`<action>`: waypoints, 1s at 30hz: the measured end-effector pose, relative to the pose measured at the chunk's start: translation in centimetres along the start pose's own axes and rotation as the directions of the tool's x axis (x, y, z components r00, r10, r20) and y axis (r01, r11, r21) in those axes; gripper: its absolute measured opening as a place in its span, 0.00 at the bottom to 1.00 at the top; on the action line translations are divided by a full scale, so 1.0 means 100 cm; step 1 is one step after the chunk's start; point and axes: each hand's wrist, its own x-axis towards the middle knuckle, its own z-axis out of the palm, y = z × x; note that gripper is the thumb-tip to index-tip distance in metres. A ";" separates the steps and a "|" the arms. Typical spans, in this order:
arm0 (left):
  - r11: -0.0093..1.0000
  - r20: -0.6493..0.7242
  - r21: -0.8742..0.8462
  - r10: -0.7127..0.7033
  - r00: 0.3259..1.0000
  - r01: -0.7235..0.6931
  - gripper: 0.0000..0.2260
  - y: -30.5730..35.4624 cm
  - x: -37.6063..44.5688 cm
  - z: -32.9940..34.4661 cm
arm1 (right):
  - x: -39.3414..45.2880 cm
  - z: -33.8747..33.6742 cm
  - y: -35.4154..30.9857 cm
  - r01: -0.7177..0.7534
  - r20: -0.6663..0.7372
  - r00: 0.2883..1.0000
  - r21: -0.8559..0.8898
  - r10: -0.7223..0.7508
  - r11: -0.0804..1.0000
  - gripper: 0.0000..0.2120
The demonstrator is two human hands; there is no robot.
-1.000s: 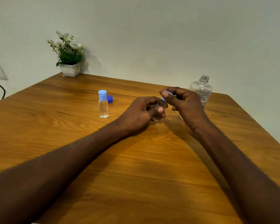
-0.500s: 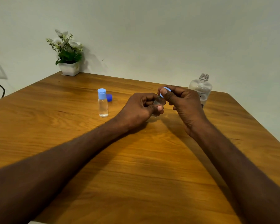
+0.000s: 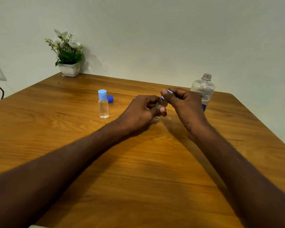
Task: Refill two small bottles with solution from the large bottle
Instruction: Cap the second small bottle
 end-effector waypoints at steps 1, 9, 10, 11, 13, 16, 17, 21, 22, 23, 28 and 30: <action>1.000 0.015 0.019 -0.008 1.000 0.008 0.08 -0.001 0.001 -0.001 | 0.000 -0.001 0.001 0.004 0.006 1.000 -0.012 -0.004 1.000 0.11; 0.959 0.016 0.282 -0.005 1.000 0.000 0.13 -0.001 0.004 -0.003 | -0.001 0.007 0.009 0.104 0.051 0.994 -0.233 -0.094 0.967 0.13; 0.956 0.014 0.294 -0.009 1.000 0.004 0.13 -0.001 0.005 -0.003 | -0.001 0.007 0.008 0.114 0.054 0.993 -0.254 -0.104 0.960 0.14; 0.954 0.008 0.301 -0.009 1.000 0.006 0.14 -0.001 0.004 -0.003 | -0.001 0.007 0.008 0.123 0.060 0.992 -0.276 -0.110 0.953 0.14; 0.955 -0.005 0.298 0.000 1.000 0.001 0.14 -0.001 0.005 -0.003 | -0.002 0.008 0.008 0.125 0.076 0.991 -0.303 -0.107 0.945 0.15; 0.949 0.012 0.315 0.004 1.000 -0.008 0.15 0.000 0.005 -0.008 | -0.003 0.007 0.007 0.112 0.071 0.993 -0.306 -0.095 0.946 0.18; 0.949 0.023 0.316 0.003 1.000 -0.010 0.16 0.000 0.006 -0.010 | -0.004 0.007 0.006 0.111 0.065 0.993 -0.301 -0.095 0.947 0.19; 0.959 0.027 0.282 0.015 1.000 -0.022 0.17 0.002 0.005 -0.014 | -0.008 0.008 0.002 0.171 0.046 0.985 -0.329 -0.165 0.929 0.22; 0.959 0.026 0.283 0.026 0.999 -0.032 0.17 0.003 0.005 -0.014 | -0.009 0.009 0.001 0.201 0.027 0.978 -0.340 -0.205 0.918 0.22; 0.955 0.025 0.292 0.038 0.999 -0.043 0.16 0.003 0.005 -0.014 | -0.010 0.009 -0.001 0.234 -0.001 0.968 -0.355 -0.251 0.905 0.22; 0.829 -0.123 0.536 0.263 0.957 -0.159 0.19 0.014 0.001 -0.017 | -0.012 0.006 -0.011 0.393 -0.177 0.851 -0.409 -0.494 0.823 0.15; 0.694 -0.147 0.678 0.452 0.880 -0.243 0.16 0.025 -0.002 -0.023 | -0.010 0.002 -0.013 0.437 -0.208 0.811 -0.405 -0.547 0.803 0.12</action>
